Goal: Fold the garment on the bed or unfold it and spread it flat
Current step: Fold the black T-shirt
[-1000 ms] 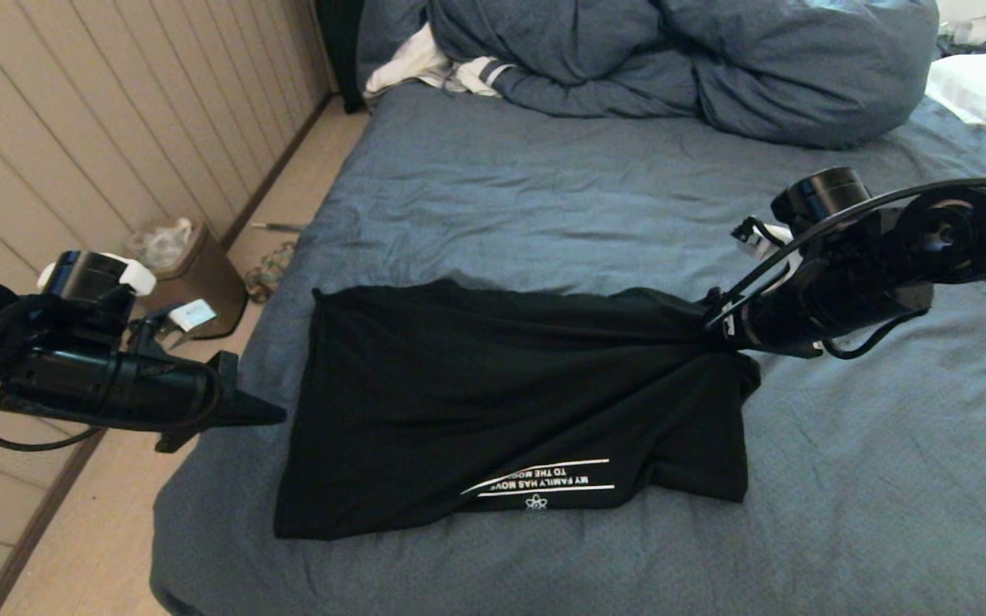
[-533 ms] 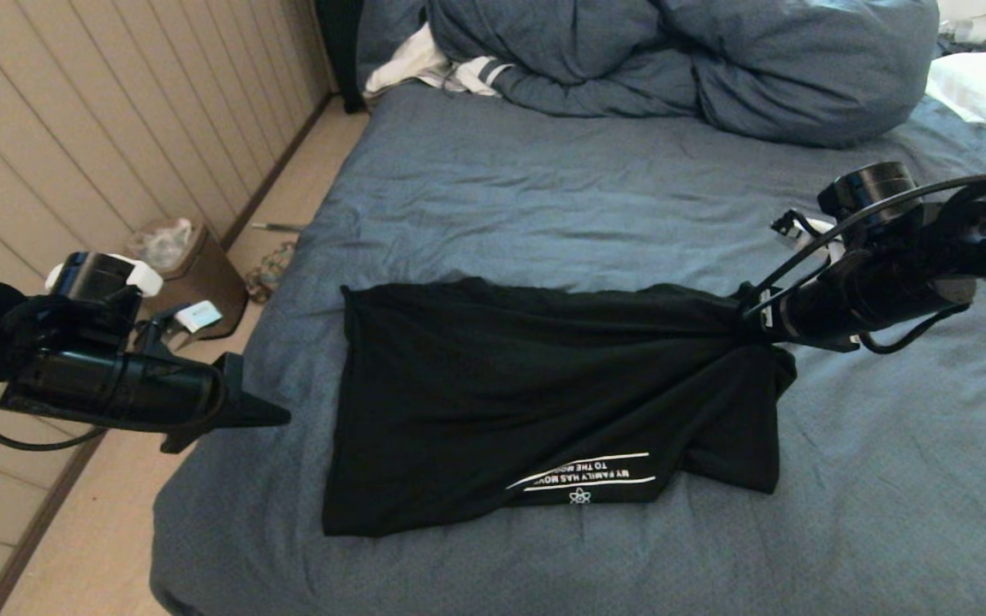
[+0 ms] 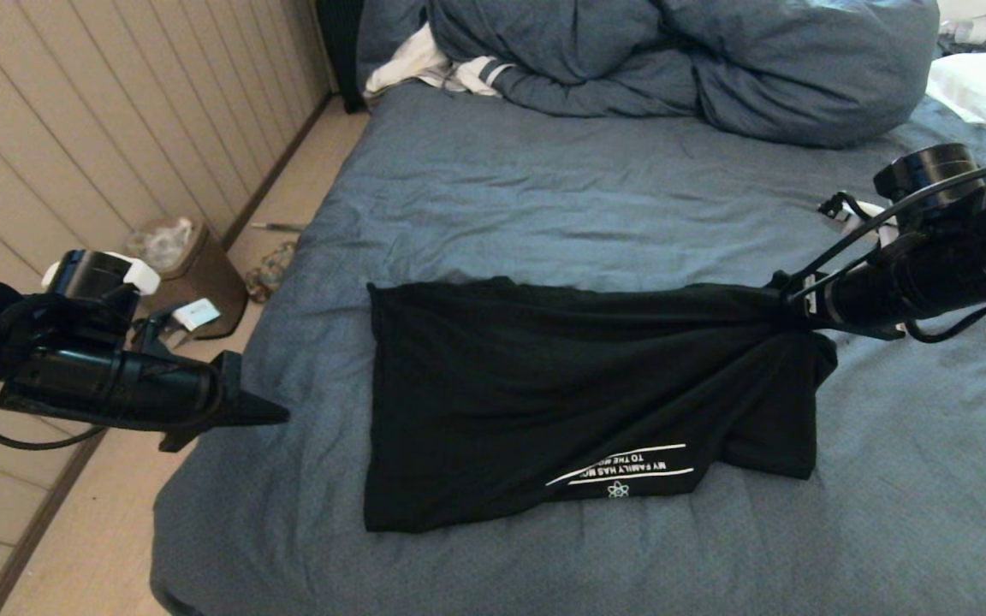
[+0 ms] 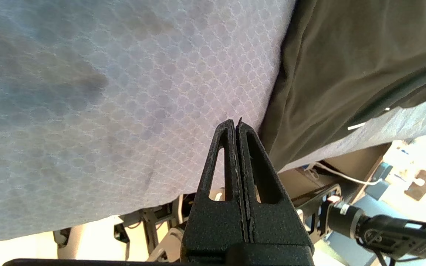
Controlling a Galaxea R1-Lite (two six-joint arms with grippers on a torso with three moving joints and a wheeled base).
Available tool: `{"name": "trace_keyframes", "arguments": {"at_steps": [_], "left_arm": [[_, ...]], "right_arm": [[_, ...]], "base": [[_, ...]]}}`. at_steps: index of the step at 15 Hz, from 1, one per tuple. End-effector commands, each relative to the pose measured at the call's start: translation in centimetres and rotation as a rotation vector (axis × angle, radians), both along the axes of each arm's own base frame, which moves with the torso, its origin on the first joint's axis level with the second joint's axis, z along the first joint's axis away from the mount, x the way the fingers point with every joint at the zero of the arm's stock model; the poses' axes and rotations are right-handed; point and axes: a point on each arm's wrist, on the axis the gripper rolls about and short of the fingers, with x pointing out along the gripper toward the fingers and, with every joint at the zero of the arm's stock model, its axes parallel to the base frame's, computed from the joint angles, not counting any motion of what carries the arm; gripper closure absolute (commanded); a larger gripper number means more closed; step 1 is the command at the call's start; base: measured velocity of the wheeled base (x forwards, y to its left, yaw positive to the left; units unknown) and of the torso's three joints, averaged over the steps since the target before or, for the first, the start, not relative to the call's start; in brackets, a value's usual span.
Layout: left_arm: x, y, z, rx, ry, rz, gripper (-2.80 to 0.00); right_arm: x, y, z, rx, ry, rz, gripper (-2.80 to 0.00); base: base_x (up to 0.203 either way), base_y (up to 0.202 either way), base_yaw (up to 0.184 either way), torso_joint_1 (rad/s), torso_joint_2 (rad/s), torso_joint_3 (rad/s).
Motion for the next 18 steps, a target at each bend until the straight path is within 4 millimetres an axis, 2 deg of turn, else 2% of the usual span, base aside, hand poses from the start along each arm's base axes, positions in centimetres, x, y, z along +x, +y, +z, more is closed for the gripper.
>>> {"name": "trace_keyframes", "arguments": {"at_steps": [1,4,7,9,12,17,18], "left_arm": [[-0.1,0.0,0.1,-0.004,-0.002,0.0,0.0],[-0.2,0.0,0.3,-0.005,-0.006,-0.001,0.0],[-0.2,0.0,0.2,-0.006,-0.005,-0.002,0.0],[-0.2,0.0,0.2,-0.006,-0.003,-0.002,0.0],[-0.1,0.0,0.1,-0.008,0.001,-0.002,0.0],[-0.1,0.0,0.1,-0.009,0.001,-0.003,0.0],[-0.1,0.0,0.1,-0.009,0.002,-0.003,0.0]], "right_arm": [[-0.4,-0.3,0.5,0.0,-0.01,-0.008,0.0],[-0.7,-0.3,1.1,-0.001,-0.008,-0.01,0.0],[-1.0,-1.5,1.5,-0.013,0.01,-0.031,0.0],[-1.3,-3.6,1.5,-0.03,0.01,-0.076,0.0],[-1.5,-5.4,1.4,-0.028,0.008,-0.104,0.0],[-1.5,-5.4,1.5,-0.027,0.008,-0.103,0.0],[-1.6,-4.4,1.8,-0.019,-0.004,-0.078,0.0]], "base": [[0.0,0.0,0.0,0.0,0.0,0.0],[0.0,0.0,0.0,0.0,0.0,0.0],[0.0,0.0,0.0,0.0,0.0,0.0],[0.0,0.0,0.0,0.0,0.0,0.0],[0.0,0.0,0.0,0.0,0.0,0.0],[0.0,0.0,0.0,0.0,0.0,0.0],[0.0,0.0,0.0,0.0,0.0,0.0]]}}
